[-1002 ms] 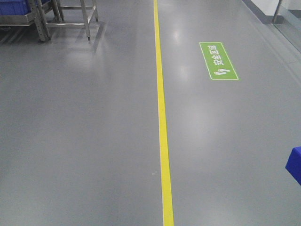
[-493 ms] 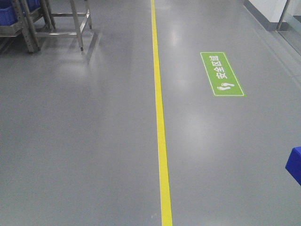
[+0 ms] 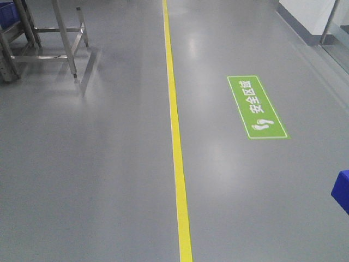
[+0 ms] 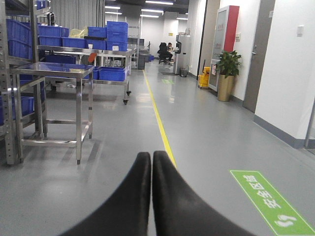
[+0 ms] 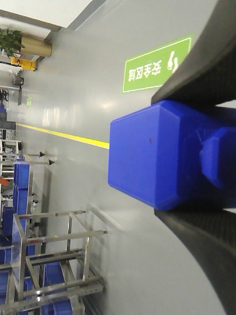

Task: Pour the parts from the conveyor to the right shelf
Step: 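Drive along the yellow floor line carrying the block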

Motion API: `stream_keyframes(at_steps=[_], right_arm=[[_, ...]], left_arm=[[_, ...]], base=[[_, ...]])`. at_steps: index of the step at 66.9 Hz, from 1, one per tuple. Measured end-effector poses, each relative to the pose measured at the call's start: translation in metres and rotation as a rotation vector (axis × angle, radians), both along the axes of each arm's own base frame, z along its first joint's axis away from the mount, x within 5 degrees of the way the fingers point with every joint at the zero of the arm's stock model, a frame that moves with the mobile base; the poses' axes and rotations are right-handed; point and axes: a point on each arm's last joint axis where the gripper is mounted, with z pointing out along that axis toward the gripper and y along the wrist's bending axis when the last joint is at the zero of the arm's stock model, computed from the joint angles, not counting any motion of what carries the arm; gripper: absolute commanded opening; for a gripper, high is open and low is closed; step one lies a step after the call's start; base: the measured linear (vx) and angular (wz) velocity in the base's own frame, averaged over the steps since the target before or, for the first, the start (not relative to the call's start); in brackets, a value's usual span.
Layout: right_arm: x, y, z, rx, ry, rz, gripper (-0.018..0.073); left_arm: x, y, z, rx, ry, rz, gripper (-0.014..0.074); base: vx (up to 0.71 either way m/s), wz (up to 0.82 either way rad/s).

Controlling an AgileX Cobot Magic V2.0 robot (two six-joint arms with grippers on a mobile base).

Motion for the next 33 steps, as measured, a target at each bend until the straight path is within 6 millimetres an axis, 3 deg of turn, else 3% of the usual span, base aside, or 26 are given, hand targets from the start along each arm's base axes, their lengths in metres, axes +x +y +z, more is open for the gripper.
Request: stream_keyframes(at_steps=[33], right_arm=[[0.0000, 0.0000, 0.0000, 0.000, 0.000, 0.000, -0.0001]], left_arm=[[0.0000, 0.0000, 0.0000, 0.000, 0.000, 0.000, -0.0006]], base=[[0.77, 0.05]])
